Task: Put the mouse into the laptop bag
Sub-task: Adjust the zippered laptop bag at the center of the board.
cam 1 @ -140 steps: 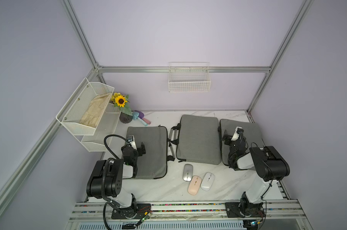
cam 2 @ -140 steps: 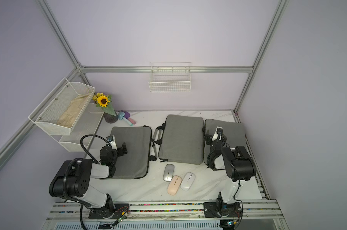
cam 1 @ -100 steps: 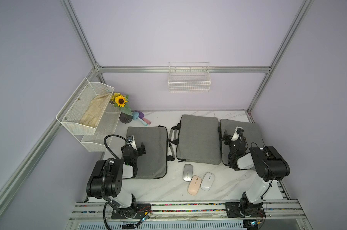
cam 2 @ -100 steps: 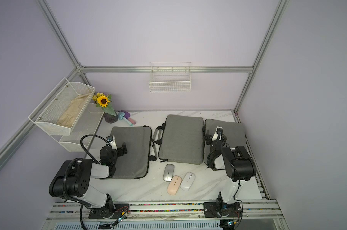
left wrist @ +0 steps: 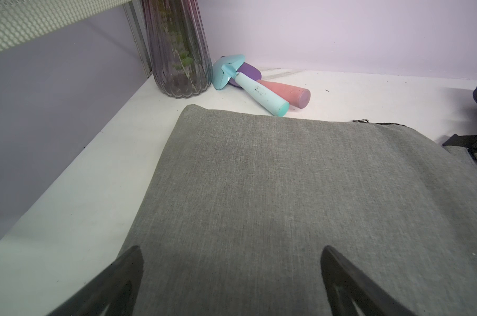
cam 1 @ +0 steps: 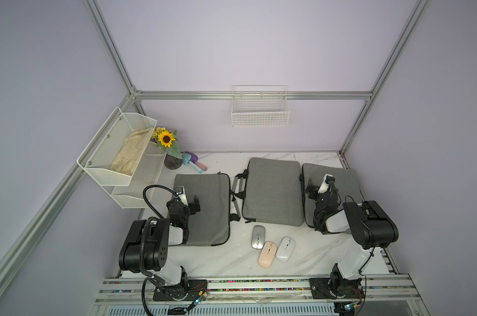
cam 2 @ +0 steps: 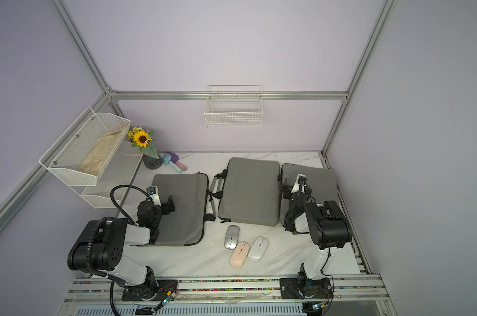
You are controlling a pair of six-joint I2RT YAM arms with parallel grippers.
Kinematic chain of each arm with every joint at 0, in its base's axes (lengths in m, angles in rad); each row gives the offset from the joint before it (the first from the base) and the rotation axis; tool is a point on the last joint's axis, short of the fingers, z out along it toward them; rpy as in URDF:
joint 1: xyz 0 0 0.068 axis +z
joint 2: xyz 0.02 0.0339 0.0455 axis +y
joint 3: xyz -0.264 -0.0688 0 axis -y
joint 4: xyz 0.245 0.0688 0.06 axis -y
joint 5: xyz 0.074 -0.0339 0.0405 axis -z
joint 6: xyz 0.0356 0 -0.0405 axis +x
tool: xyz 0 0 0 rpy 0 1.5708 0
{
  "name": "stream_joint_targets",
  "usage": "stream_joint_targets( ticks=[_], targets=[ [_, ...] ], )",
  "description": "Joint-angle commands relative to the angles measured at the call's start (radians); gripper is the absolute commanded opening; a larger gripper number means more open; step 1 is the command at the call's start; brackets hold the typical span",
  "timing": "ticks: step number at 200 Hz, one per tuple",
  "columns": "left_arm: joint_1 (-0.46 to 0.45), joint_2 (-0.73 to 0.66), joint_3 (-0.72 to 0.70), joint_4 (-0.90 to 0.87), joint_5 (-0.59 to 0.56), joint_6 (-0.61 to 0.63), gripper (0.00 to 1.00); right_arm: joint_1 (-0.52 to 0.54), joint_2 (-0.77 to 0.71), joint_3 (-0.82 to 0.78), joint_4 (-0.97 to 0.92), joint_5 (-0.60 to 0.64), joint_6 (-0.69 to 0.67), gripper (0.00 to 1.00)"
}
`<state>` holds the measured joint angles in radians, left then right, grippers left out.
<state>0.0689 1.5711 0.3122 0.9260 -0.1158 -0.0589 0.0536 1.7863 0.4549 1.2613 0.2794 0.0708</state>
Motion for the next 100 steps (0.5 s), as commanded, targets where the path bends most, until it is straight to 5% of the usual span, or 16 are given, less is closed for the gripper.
stream_joint_targets(
  ticks=[1, 31, 50, 66, 80, 100],
  targets=[
    [-0.006, -0.01, 0.04, 0.052, 0.002, 0.004, 1.0, 0.006, -0.004, -0.004, 0.023, 0.004, 0.002, 0.97],
    [-0.006, -0.013, 0.038, 0.053, 0.002, 0.005, 1.0, 0.031, -0.083, -0.012, -0.012, 0.077, -0.007, 0.97],
    [-0.043, -0.13, 0.049, -0.047, -0.005, 0.062, 1.0, 0.118, -0.27, 0.101, -0.434, 0.249, 0.11, 0.97],
    [-0.132, -0.319, 0.118, -0.327, -0.187, 0.012, 1.0, 0.126, -0.324, 0.226, -0.701, 0.083, 0.211, 0.97],
    [-0.144, -0.437, 0.167, -0.514, -0.13, -0.066, 1.0, 0.136, -0.348, 0.329, -0.921, 0.018, 0.323, 0.97],
    [-0.152, -0.572, 0.127, -0.502, -0.122, -0.137, 1.0, 0.162, -0.447, 0.316, -0.961, 0.0, 0.415, 0.97]
  ],
)
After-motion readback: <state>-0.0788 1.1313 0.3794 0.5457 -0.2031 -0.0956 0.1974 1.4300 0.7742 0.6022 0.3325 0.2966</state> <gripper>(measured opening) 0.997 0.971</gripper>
